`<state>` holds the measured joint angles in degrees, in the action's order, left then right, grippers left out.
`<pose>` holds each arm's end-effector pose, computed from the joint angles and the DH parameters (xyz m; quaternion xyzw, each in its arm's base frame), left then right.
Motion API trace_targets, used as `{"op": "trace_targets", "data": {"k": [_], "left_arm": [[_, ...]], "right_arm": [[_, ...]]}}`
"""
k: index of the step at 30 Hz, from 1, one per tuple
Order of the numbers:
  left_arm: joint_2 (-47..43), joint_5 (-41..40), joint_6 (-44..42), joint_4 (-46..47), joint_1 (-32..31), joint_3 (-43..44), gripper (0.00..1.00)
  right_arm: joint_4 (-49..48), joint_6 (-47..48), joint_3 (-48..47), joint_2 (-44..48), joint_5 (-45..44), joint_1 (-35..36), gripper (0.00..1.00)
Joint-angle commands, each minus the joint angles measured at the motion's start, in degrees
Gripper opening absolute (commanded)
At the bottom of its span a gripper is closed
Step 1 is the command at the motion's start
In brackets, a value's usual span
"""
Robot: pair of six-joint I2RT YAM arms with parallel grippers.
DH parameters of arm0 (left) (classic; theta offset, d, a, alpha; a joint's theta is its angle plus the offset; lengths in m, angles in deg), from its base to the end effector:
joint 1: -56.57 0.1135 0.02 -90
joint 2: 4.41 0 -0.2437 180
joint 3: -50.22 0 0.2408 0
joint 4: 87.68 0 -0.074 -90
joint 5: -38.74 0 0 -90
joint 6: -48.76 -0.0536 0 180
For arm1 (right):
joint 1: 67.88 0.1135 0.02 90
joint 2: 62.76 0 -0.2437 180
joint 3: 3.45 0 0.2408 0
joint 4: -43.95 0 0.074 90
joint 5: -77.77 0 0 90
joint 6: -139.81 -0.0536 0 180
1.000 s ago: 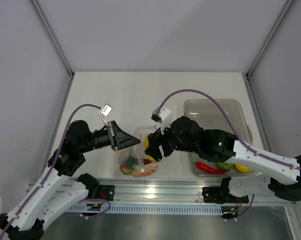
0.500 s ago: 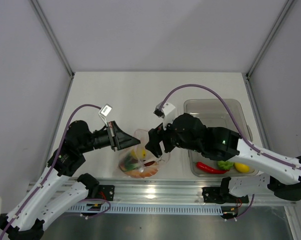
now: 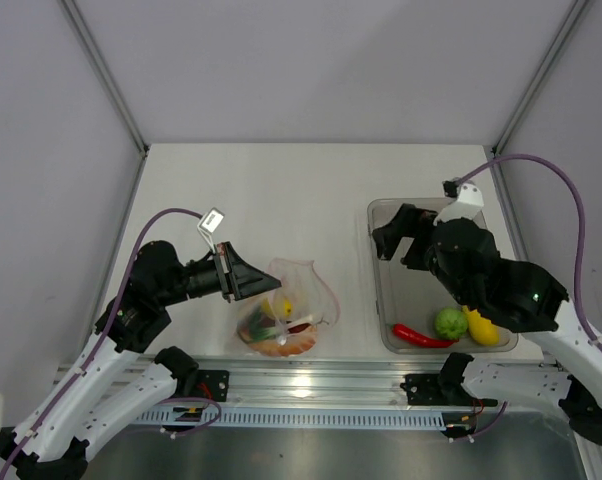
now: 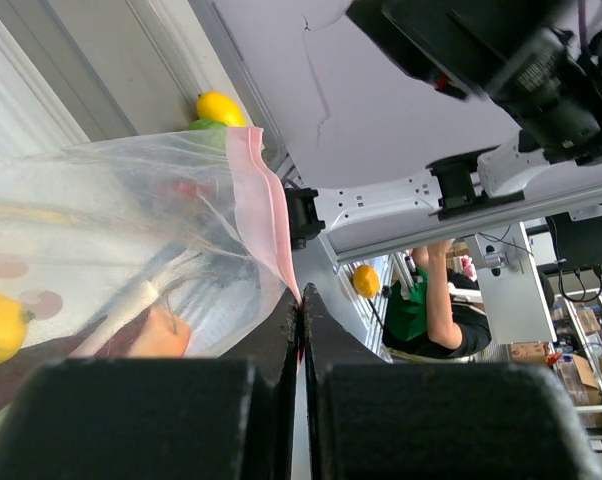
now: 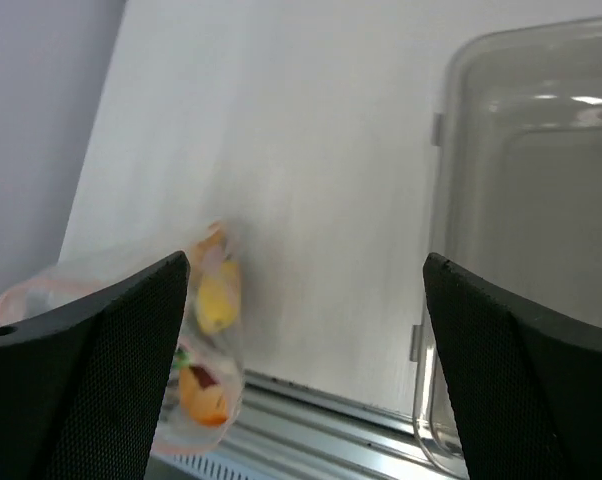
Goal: Place the food in the zip-top bag and seal the zipper
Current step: Place the fake fruit in the zipper food storage bag, then pick up the fake vegetable from the bin.
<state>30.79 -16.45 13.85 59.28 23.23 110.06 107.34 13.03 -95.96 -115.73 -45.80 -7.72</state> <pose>0.1139 -0.1116 0.3371 0.0557 0.7462 -0.5971 0.2890 0.1090 0.1305 0.4134 -0.0082 0.8175 0.2307 0.5276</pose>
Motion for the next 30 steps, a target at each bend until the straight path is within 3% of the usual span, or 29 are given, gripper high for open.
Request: {"op": "trace_targets", "data": {"k": [1, 6, 15, 21, 30], "left_arm": [[-0.04, 1.49, 0.81, 3.14, 0.30, 0.03, 0.01], [-0.04, 1.75, 0.81, 3.41, 0.38, -0.14, 0.01], [0.04, 2.46, 0.19, 2.79, 0.56, 0.03, 0.01], [0.22, 2.55, 0.28, 3.05, 0.65, -0.32, 0.01], [0.04, 3.51, 1.51, 5.60, 0.56, -2.43, 0.01]], "right_arm": [[10.34, -12.06, -0.14, -1.17, -3.90, -10.36, 0.99], [18.08, -18.40, 2.14, -3.53, 2.00, -28.74, 1.00], [22.75, -24.47, 7.59, -10.22, 11.66, -44.85, 0.99], [21.78, -33.07, 16.45, -10.58, 23.61, -46.01, 0.99], [20.02, -46.89, 29.65, -2.76, 29.43, -45.92, 0.92]]}}
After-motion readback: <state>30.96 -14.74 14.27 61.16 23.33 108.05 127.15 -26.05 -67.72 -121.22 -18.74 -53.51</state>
